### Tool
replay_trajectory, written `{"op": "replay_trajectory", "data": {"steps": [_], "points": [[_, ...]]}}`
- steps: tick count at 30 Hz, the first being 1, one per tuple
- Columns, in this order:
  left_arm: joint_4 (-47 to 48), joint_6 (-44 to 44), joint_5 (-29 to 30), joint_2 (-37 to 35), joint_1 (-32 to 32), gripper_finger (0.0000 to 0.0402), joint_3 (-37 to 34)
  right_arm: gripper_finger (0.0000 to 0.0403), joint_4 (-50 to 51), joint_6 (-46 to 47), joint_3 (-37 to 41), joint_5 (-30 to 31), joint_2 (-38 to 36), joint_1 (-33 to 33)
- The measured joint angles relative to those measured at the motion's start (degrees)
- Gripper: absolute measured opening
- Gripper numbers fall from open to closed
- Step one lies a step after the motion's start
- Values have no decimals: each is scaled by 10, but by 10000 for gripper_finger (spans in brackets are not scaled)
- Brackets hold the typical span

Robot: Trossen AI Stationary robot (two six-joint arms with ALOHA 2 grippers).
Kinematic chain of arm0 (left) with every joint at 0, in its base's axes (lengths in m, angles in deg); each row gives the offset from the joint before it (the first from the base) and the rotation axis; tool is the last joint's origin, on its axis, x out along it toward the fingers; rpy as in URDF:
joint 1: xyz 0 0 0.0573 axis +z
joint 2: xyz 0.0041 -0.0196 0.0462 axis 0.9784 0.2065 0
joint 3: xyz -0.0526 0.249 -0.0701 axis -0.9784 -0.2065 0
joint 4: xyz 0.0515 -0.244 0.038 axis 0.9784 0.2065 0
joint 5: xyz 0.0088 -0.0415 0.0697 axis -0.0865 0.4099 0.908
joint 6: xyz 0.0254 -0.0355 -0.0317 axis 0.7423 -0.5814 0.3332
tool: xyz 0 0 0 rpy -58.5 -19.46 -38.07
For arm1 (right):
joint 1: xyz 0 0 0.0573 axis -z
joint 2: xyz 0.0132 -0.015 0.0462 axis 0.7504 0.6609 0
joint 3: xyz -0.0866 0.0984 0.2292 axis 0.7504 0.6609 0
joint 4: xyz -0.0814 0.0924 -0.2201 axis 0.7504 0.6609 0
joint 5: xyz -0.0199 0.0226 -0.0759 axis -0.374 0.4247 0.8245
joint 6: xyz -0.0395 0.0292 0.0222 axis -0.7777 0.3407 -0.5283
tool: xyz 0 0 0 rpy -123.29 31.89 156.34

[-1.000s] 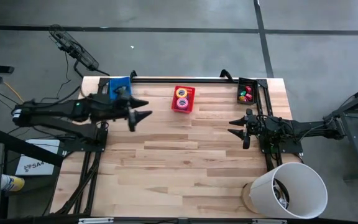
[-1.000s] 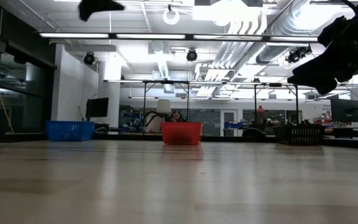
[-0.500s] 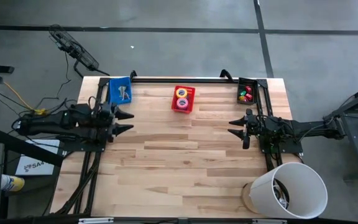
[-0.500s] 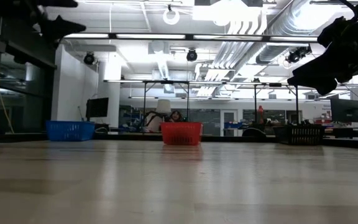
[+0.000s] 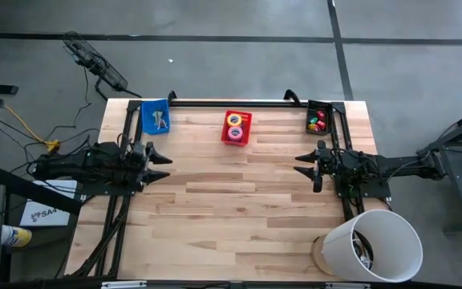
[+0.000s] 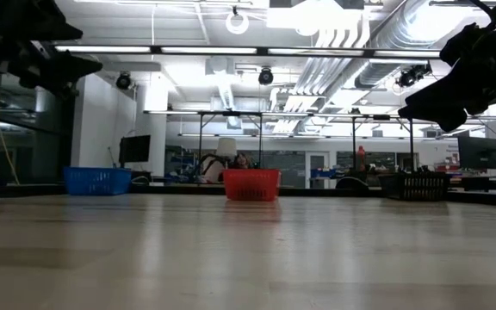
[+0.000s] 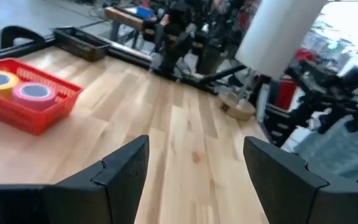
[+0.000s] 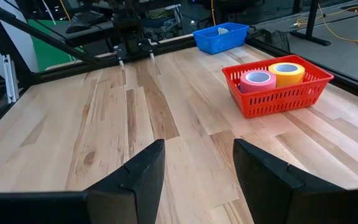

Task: Pick and place Stapler, Stapler remover, tape
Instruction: Return to Home Position

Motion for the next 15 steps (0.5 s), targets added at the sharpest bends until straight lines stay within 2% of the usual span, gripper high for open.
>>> {"op": "replay_trajectory", "data": {"steps": [3,9,15], "points": [[7,9,-4,-1,0,259,1,181,0,0,0,0,0,0],[-7,115,-21,-1,0,259,1,181,0,0,0,0,0,0],[-5,149,-20,-1,0,259,1,181,0,0,0,0,0,0]]}}
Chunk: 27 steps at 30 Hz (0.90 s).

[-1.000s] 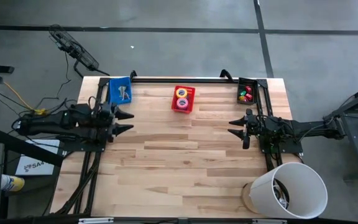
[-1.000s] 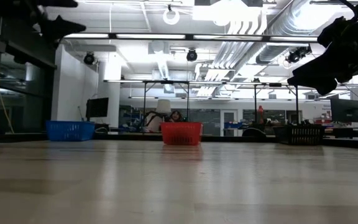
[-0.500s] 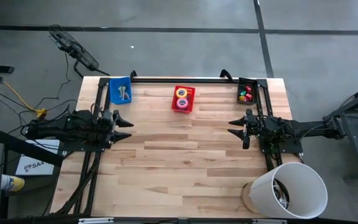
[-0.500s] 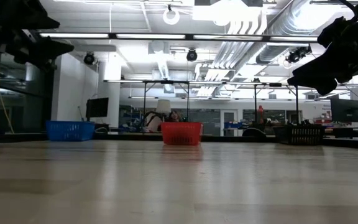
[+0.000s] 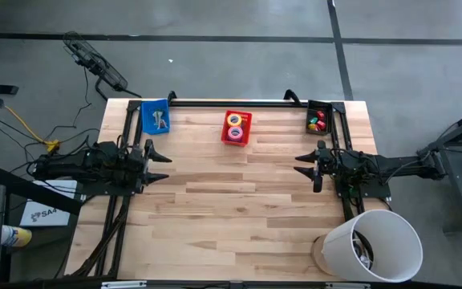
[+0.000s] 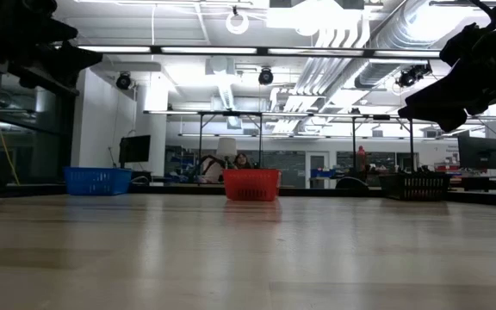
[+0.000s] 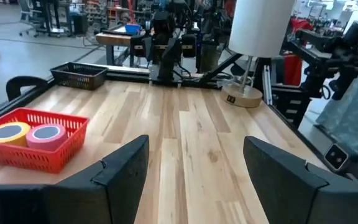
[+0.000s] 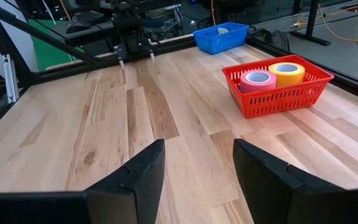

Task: Pick and place Stapler, Stapler remover, tape
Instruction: Return to Home Position

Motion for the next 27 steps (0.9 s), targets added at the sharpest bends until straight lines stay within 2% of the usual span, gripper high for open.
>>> {"op": "replay_trajectory", "data": {"steps": [8,13,16,27], "points": [[-59,32,2,0,0,259,-2,181,0,0,0,0,0,0],[-192,29,0,0,0,259,-75,181,0,0,0,0,0,0],[-234,25,19,0,0,259,-111,181,0,0,0,0,0,0],[-178,28,86,0,0,259,-125,181,0,0,0,0,0,0]]}}
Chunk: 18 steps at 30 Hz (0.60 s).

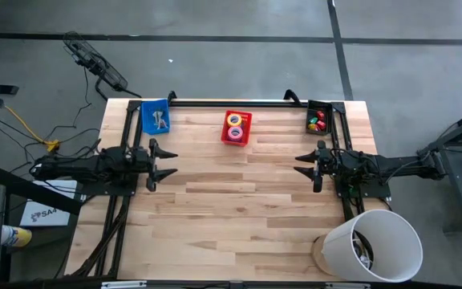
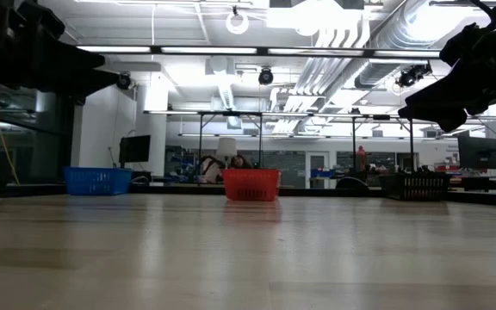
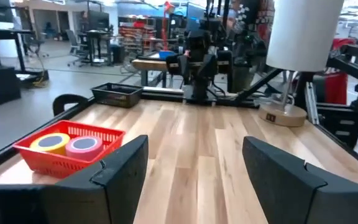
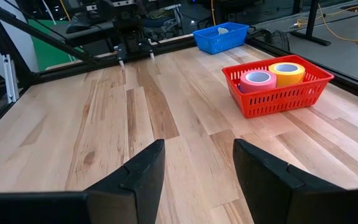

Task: Pick and place Stapler, Stapler remover, tape
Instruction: Return to Home Position

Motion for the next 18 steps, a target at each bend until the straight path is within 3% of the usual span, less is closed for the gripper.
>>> {"op": "replay_trajectory", "data": {"steps": [18], "points": [[4,0,-18,20,0,259,-2,181,0,0,0,0,0,0]]}}
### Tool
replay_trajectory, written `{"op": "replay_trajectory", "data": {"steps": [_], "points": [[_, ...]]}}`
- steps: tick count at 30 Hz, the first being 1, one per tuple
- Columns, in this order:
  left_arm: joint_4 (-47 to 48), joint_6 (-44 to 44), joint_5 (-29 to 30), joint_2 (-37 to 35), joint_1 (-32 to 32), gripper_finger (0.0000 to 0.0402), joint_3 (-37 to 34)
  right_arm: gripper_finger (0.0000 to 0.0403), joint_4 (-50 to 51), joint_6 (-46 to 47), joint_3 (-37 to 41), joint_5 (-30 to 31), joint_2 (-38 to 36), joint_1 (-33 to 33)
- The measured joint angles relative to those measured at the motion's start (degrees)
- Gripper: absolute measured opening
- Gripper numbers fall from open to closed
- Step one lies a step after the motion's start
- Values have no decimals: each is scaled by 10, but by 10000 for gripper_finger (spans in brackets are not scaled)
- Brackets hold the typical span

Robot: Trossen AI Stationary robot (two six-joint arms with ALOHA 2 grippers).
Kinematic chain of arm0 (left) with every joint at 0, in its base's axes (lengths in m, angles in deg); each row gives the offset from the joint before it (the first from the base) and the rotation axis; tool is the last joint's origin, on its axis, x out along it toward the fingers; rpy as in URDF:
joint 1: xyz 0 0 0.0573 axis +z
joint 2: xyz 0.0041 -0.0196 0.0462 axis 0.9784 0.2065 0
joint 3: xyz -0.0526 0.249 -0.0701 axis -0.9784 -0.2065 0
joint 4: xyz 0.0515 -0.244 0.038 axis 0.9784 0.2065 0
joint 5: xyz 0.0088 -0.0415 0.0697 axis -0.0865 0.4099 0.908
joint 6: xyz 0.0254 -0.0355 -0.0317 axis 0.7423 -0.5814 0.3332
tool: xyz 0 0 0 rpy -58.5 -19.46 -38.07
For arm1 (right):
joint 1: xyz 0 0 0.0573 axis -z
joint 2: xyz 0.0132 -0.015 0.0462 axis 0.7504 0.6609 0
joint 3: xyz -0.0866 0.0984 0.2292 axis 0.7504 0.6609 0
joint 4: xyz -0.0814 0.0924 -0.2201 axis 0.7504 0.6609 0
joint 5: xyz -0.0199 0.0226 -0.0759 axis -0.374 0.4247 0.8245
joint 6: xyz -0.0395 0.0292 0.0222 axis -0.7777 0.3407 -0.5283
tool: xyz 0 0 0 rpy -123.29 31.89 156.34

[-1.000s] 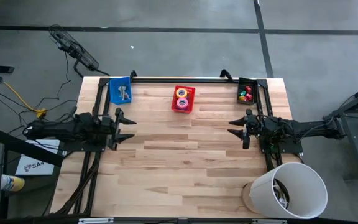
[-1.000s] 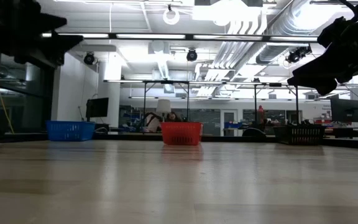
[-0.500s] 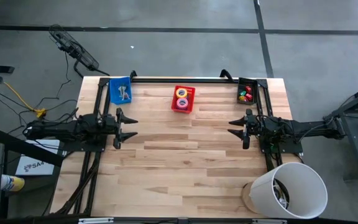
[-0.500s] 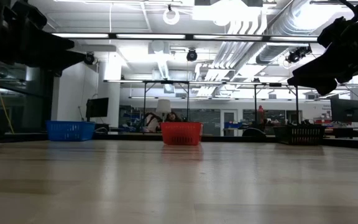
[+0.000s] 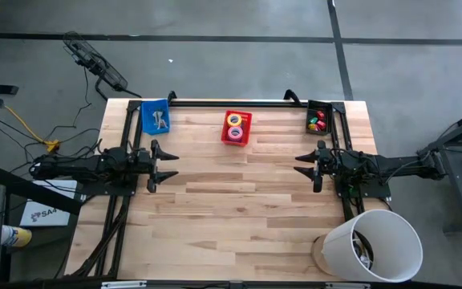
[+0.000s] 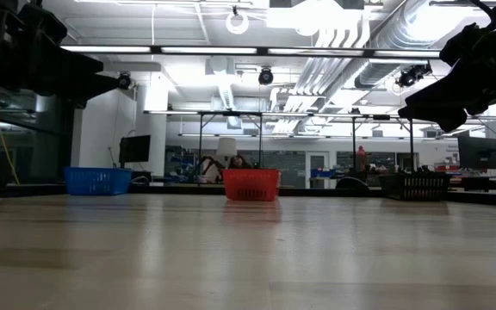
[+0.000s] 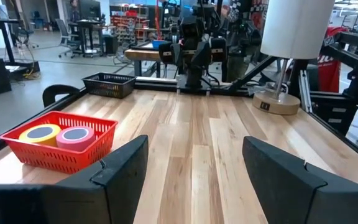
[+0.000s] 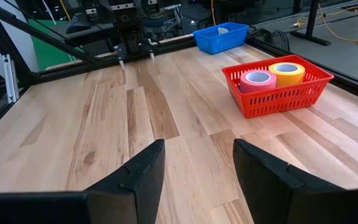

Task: Pick and place Stapler, Stapler remover, tape
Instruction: Return to Home Position

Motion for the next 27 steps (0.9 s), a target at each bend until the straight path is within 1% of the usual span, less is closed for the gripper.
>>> {"op": "replay_trajectory", "data": {"steps": [27], "points": [[0,0,-1,0,0,259,0,181,0,0,0,0,0,0]]}}
